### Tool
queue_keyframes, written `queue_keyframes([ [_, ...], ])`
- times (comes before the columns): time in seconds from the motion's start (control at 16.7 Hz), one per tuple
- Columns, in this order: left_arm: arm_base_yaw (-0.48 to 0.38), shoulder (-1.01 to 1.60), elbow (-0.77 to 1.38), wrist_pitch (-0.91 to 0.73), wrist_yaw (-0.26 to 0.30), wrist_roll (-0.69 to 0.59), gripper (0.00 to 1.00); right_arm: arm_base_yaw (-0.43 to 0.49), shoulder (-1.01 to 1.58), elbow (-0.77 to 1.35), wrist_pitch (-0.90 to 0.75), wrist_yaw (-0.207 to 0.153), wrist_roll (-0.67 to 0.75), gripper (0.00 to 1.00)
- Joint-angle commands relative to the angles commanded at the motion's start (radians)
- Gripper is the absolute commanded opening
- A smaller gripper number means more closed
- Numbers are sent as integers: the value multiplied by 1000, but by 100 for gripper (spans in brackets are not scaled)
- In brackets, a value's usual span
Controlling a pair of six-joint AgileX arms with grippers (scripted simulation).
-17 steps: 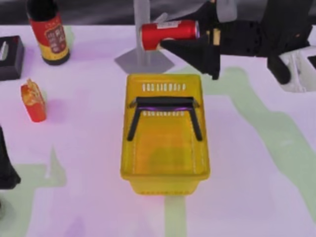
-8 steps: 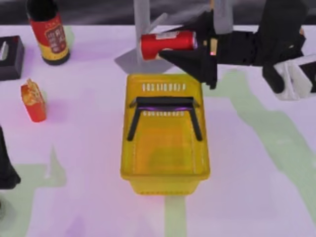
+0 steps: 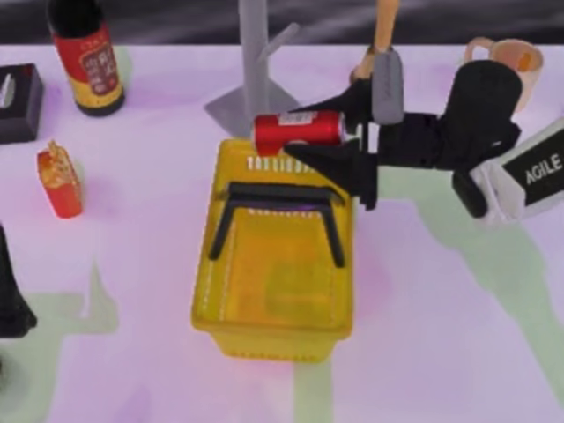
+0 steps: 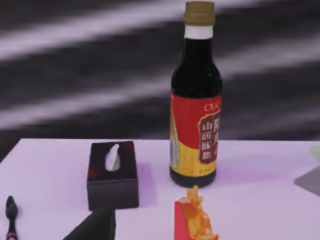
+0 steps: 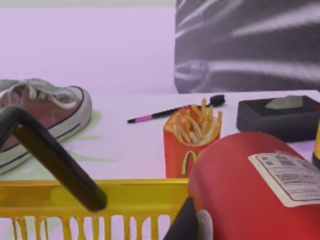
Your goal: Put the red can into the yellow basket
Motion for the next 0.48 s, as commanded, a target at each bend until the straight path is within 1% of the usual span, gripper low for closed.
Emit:
queue_keyframes([
  [0.12,0,0,0,0,0,0,100,0,0,0,0,0,0,0],
  [0.48,0,0,0,0,0,0,100,0,0,0,0,0,0,45],
])
